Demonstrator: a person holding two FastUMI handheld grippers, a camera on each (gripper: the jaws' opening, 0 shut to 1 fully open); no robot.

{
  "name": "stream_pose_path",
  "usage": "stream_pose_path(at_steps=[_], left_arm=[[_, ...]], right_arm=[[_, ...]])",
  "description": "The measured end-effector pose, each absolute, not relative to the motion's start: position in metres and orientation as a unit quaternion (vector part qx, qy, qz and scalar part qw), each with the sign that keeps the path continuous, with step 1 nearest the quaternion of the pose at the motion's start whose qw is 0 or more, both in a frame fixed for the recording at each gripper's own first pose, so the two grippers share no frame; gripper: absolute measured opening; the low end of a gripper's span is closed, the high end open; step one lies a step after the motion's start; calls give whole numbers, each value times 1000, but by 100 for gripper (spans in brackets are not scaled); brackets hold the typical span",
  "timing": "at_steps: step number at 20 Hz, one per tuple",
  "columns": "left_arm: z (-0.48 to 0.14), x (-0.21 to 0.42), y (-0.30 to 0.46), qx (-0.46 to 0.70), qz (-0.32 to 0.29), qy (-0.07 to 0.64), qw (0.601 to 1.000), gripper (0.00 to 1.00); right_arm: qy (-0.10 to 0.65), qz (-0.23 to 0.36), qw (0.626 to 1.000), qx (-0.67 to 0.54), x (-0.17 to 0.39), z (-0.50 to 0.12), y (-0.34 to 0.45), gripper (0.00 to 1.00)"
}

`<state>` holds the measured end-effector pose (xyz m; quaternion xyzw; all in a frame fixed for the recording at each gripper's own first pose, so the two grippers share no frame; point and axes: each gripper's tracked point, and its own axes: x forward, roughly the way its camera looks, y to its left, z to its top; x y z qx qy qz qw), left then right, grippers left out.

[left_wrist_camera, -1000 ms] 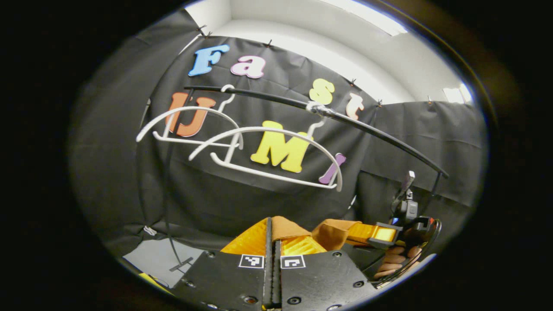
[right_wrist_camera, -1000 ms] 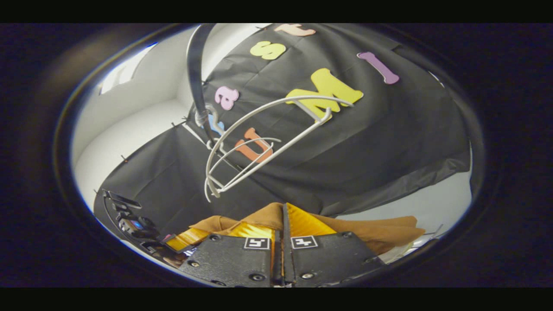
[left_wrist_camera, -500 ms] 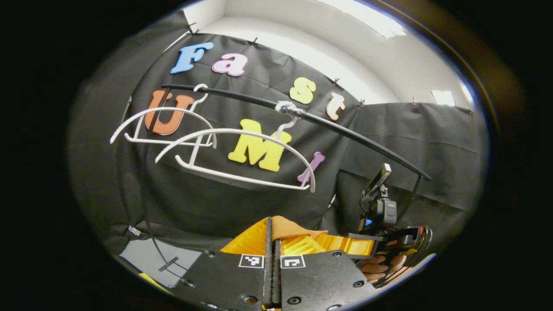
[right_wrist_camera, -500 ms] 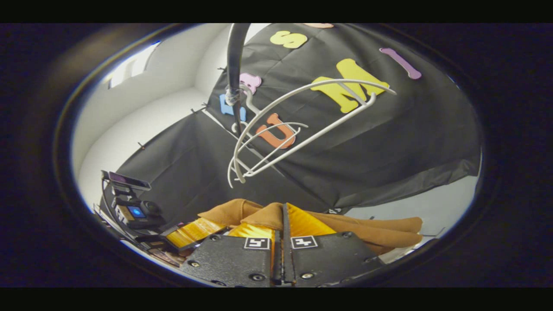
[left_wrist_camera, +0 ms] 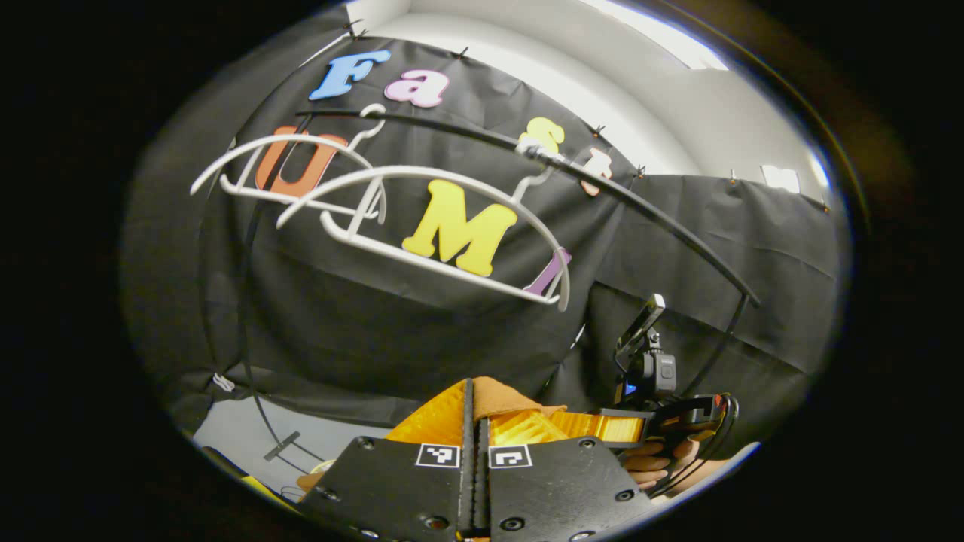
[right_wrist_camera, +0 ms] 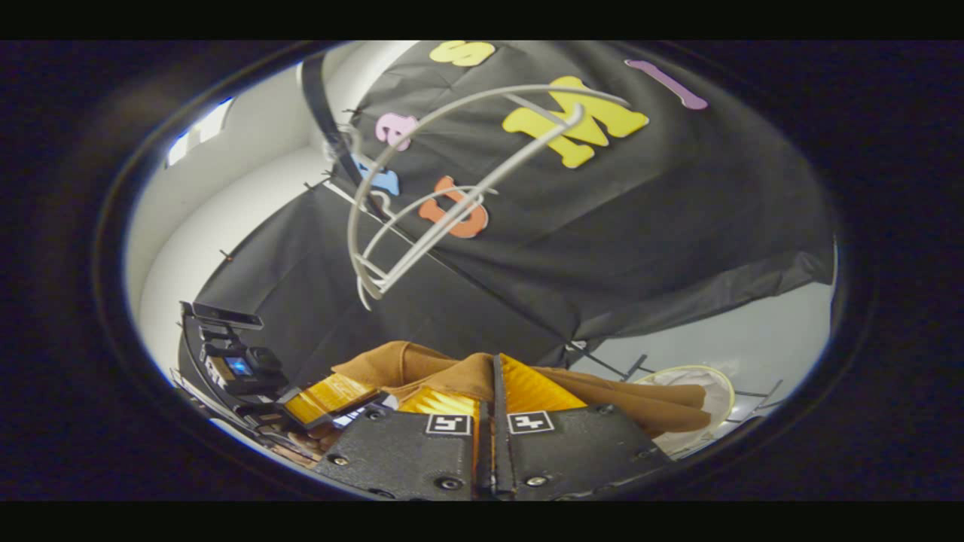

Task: Grasp the clothes on the hanger with both hands and then place them into the laundry hamper below.

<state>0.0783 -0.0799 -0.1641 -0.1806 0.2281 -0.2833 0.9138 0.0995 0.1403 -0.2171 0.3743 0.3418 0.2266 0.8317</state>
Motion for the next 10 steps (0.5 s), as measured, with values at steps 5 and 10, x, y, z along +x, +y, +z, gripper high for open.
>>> stream_pose_path(at_steps=[5,10], left_arm=[[-264,77,-71,-208,-265,326,883,0],[-330,79,-85,-184,-234,397,868,0]], right_arm=[[438,152,801,379,94,-334,134,5],[513,47,787,338,83,-433,111,5]])
